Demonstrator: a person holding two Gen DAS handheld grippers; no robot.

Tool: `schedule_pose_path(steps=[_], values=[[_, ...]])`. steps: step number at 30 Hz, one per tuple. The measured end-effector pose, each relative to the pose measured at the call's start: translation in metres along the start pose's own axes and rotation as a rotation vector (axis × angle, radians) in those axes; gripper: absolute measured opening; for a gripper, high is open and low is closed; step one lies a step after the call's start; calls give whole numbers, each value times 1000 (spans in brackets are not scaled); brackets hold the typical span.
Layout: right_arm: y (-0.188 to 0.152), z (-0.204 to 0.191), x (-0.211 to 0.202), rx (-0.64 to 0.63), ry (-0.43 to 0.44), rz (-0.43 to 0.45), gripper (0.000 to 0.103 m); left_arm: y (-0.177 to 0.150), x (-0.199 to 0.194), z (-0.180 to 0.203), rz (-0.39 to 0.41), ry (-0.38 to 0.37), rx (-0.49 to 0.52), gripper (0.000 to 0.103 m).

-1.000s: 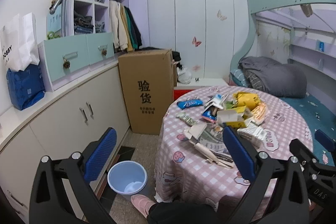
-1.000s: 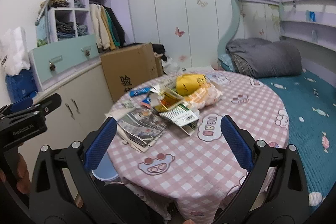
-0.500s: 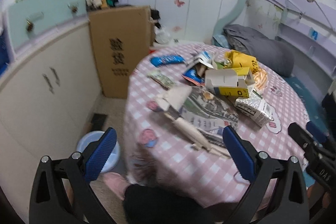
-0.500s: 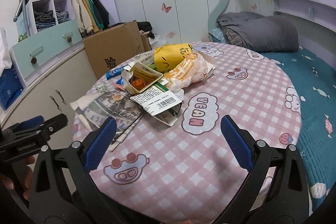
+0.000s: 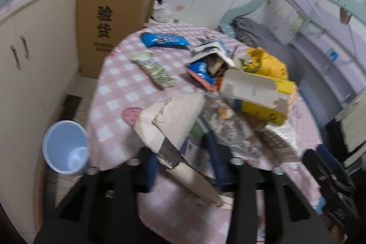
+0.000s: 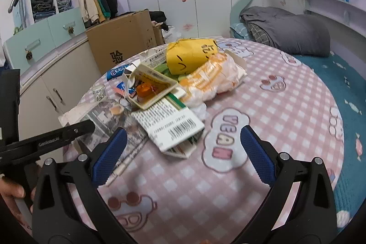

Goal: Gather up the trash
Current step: 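Grasp the crumpled newspaper scrap on the table with the left gripper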

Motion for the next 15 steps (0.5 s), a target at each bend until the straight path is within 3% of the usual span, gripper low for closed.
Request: schedule_pose_path(steps=[2, 4, 5, 6, 7, 15], values=[[7, -5, 0, -15, 14, 15, 97, 2, -7, 3, 34, -30, -1, 15], [15, -13, 4, -45, 27, 17, 96, 6, -18, 7, 55, -97, -15, 9], [19, -17, 7, -59, 42, 11, 90, 8, -24, 8, 66, -123, -22, 6], [21, -21, 8, -66, 53, 6, 79, 9, -30, 9, 82, -136, -18, 6], [25, -25, 10, -72, 68, 1, 74, 11, -38, 13, 107, -143, -4, 4], [40, -45, 50, -38, 187, -91, 54, 23, -96, 20, 251, -153, 40, 3]])
Point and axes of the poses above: each gripper's, at about its wrist camera, not at the fingertips, and x roughly the way its jaws point, z to its right, y to its top, the point moved 4 cm from there along x, roughly the way its jaws point, and after that the axes turned 3 degrees about -x, right-handed, at the moved point
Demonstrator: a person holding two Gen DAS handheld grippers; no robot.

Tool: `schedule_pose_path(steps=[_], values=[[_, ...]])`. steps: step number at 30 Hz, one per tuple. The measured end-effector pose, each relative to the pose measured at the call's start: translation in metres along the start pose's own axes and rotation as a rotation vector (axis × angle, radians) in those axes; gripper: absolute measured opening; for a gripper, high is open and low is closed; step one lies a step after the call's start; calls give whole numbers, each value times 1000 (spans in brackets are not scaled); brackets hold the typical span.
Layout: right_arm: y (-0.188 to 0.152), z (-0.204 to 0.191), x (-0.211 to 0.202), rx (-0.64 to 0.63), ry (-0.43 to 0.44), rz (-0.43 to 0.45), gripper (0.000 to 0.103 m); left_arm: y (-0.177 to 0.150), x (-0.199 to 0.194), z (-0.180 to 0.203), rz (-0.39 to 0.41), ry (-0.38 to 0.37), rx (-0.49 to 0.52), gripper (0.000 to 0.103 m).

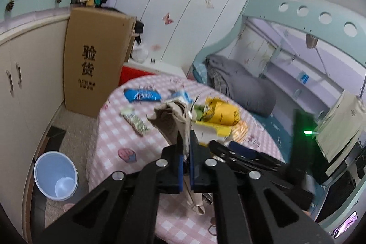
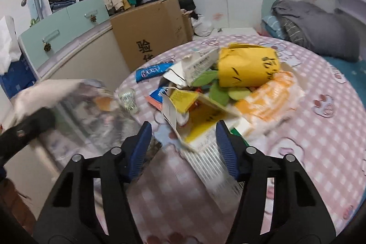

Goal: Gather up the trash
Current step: 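Grasp the crumpled newspaper scrap on the table with the left gripper, then carry the newspaper scrap to the blue wastebasket and open the left gripper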

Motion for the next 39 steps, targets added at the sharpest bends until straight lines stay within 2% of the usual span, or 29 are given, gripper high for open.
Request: schedule_pose_path(steps=[4, 6, 7, 8, 9, 16, 19, 23, 29, 31, 34, 39], values=[[11, -4, 15, 18, 24, -31, 45, 14, -22, -6, 64, 48, 20, 3], [14, -9, 22, 16, 45, -46, 23, 17, -27, -10, 79, 59, 17, 4], [15, -10, 25, 11, 44, -54, 18, 19, -30, -14, 86, 72, 12, 3], [17, -12, 26, 9, 42, -51, 9, 21, -33, -16, 92, 81, 10, 4], [18, -13, 23, 7, 46, -34, 7, 23, -36, -21, 101, 93, 9, 4], [26, -41, -24, -42, 53, 85, 5, 35, -60, -54, 153, 152, -28, 3], [32, -68, -36, -84, 106, 112, 5, 40, -69, -74, 176, 184, -48, 4], [37, -117, -24, -133, 207, 91, 6, 43, -77, -106, 186, 250, -74, 4], [27, -211, 24, -234, 356, 1, 6, 37, -85, -188, 162, 396, -139, 4], [21, -242, 52, -258, 409, -58, 6, 34, -84, -220, 143, 450, -178, 4], [5, -282, 102, -306, 431, -157, 6, 25, -80, -268, 113, 546, -217, 4], [-20, -331, 187, -354, 440, -304, 7, 14, -63, -342, 50, 657, -293, 4]])
Point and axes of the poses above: each gripper's, at about its wrist camera, not at the fingertips, and x roughly the way its jaws point, z to its right, y to its top, the point moved 4 cm from there along x, roughly the way its jaws point, and after that the axes turned 3 degrees about -x, right-handed, at the moved point
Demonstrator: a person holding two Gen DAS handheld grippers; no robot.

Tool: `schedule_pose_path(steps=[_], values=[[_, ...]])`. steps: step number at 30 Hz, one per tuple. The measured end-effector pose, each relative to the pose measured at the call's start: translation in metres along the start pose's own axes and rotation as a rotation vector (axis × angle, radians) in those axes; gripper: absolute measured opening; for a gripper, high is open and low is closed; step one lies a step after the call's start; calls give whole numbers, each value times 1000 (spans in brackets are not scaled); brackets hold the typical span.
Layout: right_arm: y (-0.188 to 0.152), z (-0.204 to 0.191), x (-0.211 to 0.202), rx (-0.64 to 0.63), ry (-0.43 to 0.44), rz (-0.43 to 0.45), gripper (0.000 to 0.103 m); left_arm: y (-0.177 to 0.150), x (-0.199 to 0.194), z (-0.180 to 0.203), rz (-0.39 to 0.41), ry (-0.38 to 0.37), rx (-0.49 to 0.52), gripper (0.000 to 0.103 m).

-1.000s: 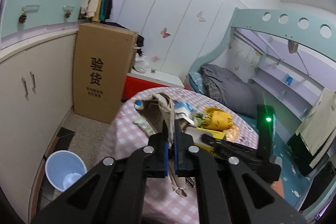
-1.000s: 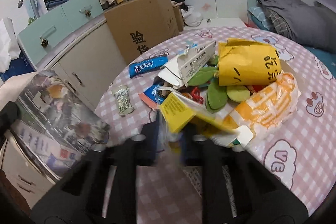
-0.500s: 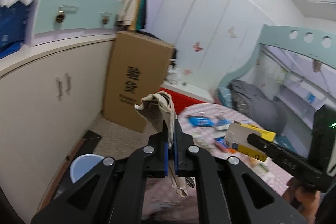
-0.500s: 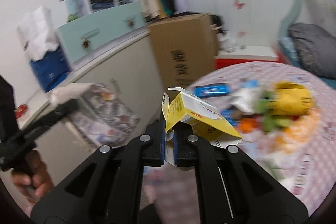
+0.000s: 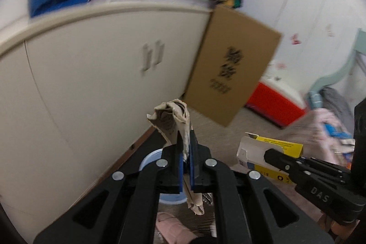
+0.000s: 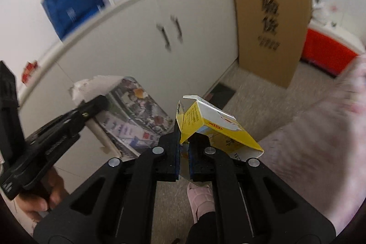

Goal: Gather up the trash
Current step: 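Carry the newspaper scrap to the blue wastebasket and open the left gripper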

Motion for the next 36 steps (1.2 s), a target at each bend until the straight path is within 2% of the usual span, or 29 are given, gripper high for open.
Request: schedule_pose_path(steps=[2, 4, 5, 6, 10, 14, 22, 33, 36], values=[[5, 1, 36, 13, 20, -34, 11, 3, 25, -18, -21, 44, -15, 4], [8, 5, 66, 18, 2, -59, 27, 3, 49, -29, -51, 80, -26, 4], [6, 8, 84, 37, -3, -77, 49, 3, 59, -33, -67, 94, -27, 4], [5, 11, 92, 50, 0, -83, 57, 2, 67, -36, -76, 101, -29, 4], [-4, 22, 110, 61, -51, -104, 58, -6, 92, -42, -118, 113, -36, 4], [-5, 33, 106, 89, -100, -78, 66, -13, 111, -41, -147, 114, -35, 4], [-12, 50, 105, 114, -166, -57, 67, -25, 133, -27, -174, 112, -6, 4], [-5, 69, 85, 158, -264, 50, 71, -16, 154, -1, -180, 102, 36, 5], [-3, 74, 79, 179, -286, 80, 72, -10, 159, 5, -188, 86, 39, 11]])
Point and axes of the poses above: each gripper's, at about its wrist camera, not at the fingertips, and x roughly the way its jaws point, z to its right, y to its top, the point moved 4 cm from there along x, roughly the way its jaws point, and after that the axes turned 3 degrees about -x, right-handed, at the moved point
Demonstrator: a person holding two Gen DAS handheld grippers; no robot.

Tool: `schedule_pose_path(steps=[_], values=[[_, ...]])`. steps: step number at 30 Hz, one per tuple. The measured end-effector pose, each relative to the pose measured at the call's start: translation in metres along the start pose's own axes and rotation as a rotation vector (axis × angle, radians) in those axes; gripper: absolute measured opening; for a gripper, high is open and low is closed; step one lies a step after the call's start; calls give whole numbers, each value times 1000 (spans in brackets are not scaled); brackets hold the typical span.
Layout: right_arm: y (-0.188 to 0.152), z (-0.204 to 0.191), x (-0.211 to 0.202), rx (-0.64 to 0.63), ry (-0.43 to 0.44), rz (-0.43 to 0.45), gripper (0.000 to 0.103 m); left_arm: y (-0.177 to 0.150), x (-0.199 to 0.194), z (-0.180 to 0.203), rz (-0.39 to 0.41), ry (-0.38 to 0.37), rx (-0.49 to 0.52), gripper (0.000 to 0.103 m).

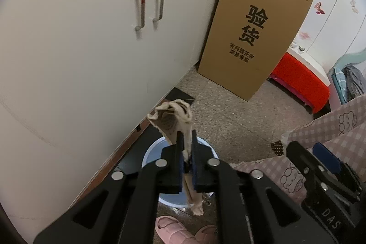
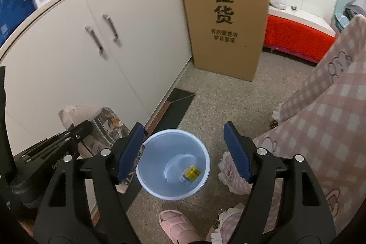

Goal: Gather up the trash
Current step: 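Carry the newspaper scrap to the blue wastebasket and open the left gripper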

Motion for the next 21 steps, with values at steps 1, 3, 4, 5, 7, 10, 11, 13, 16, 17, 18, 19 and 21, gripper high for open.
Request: schedule_pose_path(steps=[1, 3, 4, 5, 7, 10, 11, 13, 16, 17, 18, 19, 21], values=[[1, 3, 0, 7, -3, 4, 72, 1, 2, 1, -5, 4, -4, 25], [0, 6, 0, 13, -6, 3, 72, 2, 3, 0, -1, 27, -4, 65], [0, 6, 0, 12, -8, 2, 72, 3, 2, 0, 16, 36, -5, 72], [0, 7, 0, 10, -10, 2, 72, 2, 2, 0, 22, 38, -5, 72], [-2, 9, 1, 11, -8, -6, 72, -1, 2, -1, 6, 43, -6, 72], [-3, 10, -1, 11, -5, -6, 72, -5, -1, -2, 12, 52, -6, 72], [-4, 10, -2, 10, -4, -5, 72, -5, -2, -1, 12, 57, -2, 72], [-5, 10, -4, 7, -3, -2, 72, -7, -6, -2, 10, 64, 2, 72], [-6, 9, -10, 6, 3, 3, 72, -11, -17, -5, 11, 70, -4, 72], [-6, 8, -13, 3, 3, 6, 72, -12, -23, -6, 16, 73, -5, 72], [-5, 7, -19, 1, 8, 14, 72, -13, -28, -7, 22, 76, -7, 72], [-4, 5, -25, 0, 10, 24, 72, -13, -37, -9, 28, 79, -12, 73], [0, 0, -41, -12, 20, 52, 72, -14, -54, -10, 46, 79, -19, 73]])
Point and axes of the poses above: each gripper's, at about its wrist camera, not at the fingertips, and x roughly the way its jaws point, z to its right, y to its top, the point moved 4 cm from there along x, roughly the way its jaws point, and after that the axes turned 3 degrees about -x, right-handed, at the moved point
